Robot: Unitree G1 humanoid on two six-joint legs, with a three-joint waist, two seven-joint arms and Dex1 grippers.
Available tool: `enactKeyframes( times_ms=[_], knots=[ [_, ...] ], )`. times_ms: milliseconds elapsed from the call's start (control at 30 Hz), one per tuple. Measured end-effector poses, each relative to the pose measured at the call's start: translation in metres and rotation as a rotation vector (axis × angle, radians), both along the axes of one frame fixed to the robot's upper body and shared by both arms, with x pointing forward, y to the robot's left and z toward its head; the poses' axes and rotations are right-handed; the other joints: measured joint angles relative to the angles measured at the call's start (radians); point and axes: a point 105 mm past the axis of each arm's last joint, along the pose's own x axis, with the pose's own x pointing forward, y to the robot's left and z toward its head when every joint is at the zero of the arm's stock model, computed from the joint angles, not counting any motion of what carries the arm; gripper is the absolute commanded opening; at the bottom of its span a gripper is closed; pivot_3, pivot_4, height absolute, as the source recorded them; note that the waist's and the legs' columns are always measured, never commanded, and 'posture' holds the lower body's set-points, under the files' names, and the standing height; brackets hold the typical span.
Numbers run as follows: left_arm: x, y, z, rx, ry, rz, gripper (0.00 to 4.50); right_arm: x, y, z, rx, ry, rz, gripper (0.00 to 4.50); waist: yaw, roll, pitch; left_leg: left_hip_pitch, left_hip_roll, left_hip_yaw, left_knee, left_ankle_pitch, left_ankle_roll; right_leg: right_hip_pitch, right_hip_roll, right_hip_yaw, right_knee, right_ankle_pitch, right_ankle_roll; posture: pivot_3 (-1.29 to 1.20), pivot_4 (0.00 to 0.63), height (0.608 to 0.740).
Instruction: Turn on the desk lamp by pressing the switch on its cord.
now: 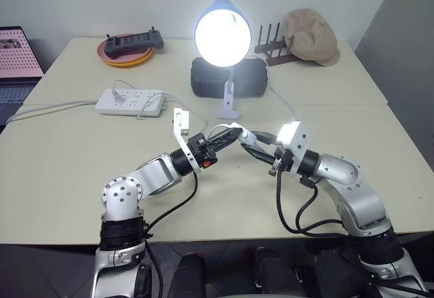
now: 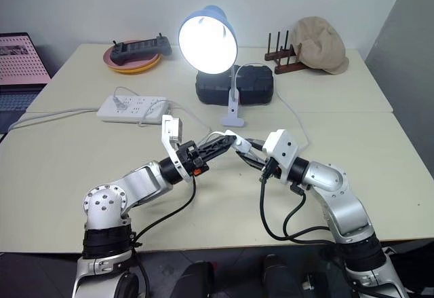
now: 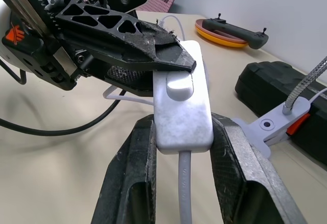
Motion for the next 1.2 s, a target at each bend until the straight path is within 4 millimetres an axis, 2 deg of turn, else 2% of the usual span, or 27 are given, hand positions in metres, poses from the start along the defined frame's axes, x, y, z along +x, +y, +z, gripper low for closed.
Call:
enactKeyframes(
  times_ms=[267, 367, 467, 600, 667, 767, 900, 933, 1000, 1200],
  knots=[
    [-0.017, 0.018, -0.005, 0.056, 0.008, 0.000, 3.13, 0.016, 0.003, 0.000, 0.034, 0.028, -0.017, 1.06, -0.004, 0.000, 0.000, 0.000, 0.000, 0.000, 0.000, 0.000, 0.000, 0.000, 0.000, 0.000, 0.000, 0.000, 0.000, 0.00, 0.150, 0.740],
    [-0.028, 0.040, -0.005, 0.194, -0.023, 0.026, 3.83, 0.033, 0.003, -0.003, 0.032, 0.058, -0.041, 1.06, -0.012, -0.001, 0.001, 0.000, 0.001, 0.000, -0.001, 0.000, 0.000, -0.001, 0.000, 0.000, 0.001, 0.000, -0.001, 0.00, 0.150, 0.740],
    [-0.036, 0.055, 0.010, 0.309, -0.124, 0.046, 4.43, 0.048, 0.000, -0.015, 0.020, 0.118, -0.079, 1.06, -0.009, -0.001, 0.001, -0.001, 0.001, 0.000, -0.001, 0.000, 0.000, -0.002, 0.000, 0.000, 0.000, -0.004, -0.007, 0.00, 0.150, 0.740],
    [-0.039, 0.073, 0.031, 0.598, -0.341, 0.061, 4.47, 0.069, -0.003, -0.034, -0.040, 0.215, -0.131, 1.06, -0.008, -0.001, 0.002, -0.001, -0.001, 0.001, -0.001, 0.000, 0.000, -0.002, -0.001, 0.000, -0.002, -0.004, -0.007, 0.00, 0.150, 0.740],
    [-0.040, 0.077, 0.038, 0.685, -0.430, 0.054, 4.47, 0.073, -0.004, -0.044, -0.079, 0.255, -0.140, 1.06, -0.008, -0.001, 0.002, -0.001, 0.000, 0.002, -0.003, 0.000, 0.000, -0.002, -0.001, 0.000, -0.005, -0.004, -0.007, 0.00, 0.150, 0.740],
    [-0.038, 0.080, 0.037, 0.821, -0.547, 0.023, 4.47, 0.075, -0.004, -0.059, -0.155, 0.318, -0.118, 1.06, -0.009, 0.000, 0.003, -0.003, 0.000, 0.002, -0.006, 0.000, -0.001, -0.002, -0.001, 0.000, -0.009, -0.004, -0.007, 0.00, 0.150, 0.740],
    [-0.034, 0.081, 0.032, 0.900, -0.640, -0.006, 4.47, 0.076, -0.006, -0.068, -0.203, 0.347, -0.107, 1.06, -0.009, 0.000, 0.003, -0.010, 0.001, 0.002, -0.007, -0.001, -0.001, -0.008, -0.001, 0.000, -0.010, 0.001, -0.003, 0.00, 0.150, 0.740],
    [-0.033, 0.082, 0.031, 0.911, -0.648, -0.008, 4.50, 0.076, -0.007, -0.069, -0.208, 0.351, -0.106, 1.77, -0.009, 0.000, 0.003, -0.010, 0.001, 0.002, -0.007, -0.001, -0.001, -0.009, -0.001, -0.001, -0.010, 0.002, -0.005, 0.00, 0.150, 0.740],
    [-0.030, 0.084, 0.030, 0.928, -0.662, -0.008, 4.50, 0.076, -0.008, -0.069, -0.207, 0.353, -0.109, 1.99, -0.009, 0.000, 0.003, -0.011, 0.001, 0.002, -0.008, -0.001, -0.001, -0.010, -0.001, -0.001, -0.010, 0.002, -0.006, 0.00, 0.150, 0.740],
    [-0.022, 0.092, 0.034, 0.937, -0.675, -0.013, 4.50, 0.068, -0.021, -0.057, -0.197, 0.369, -0.081, 3.38, -0.009, 0.000, 0.003, -0.011, 0.001, 0.002, -0.007, -0.001, -0.001, -0.010, -0.001, -0.001, -0.010, 0.002, -0.005, 0.00, 0.150, 0.740]
  ],
)
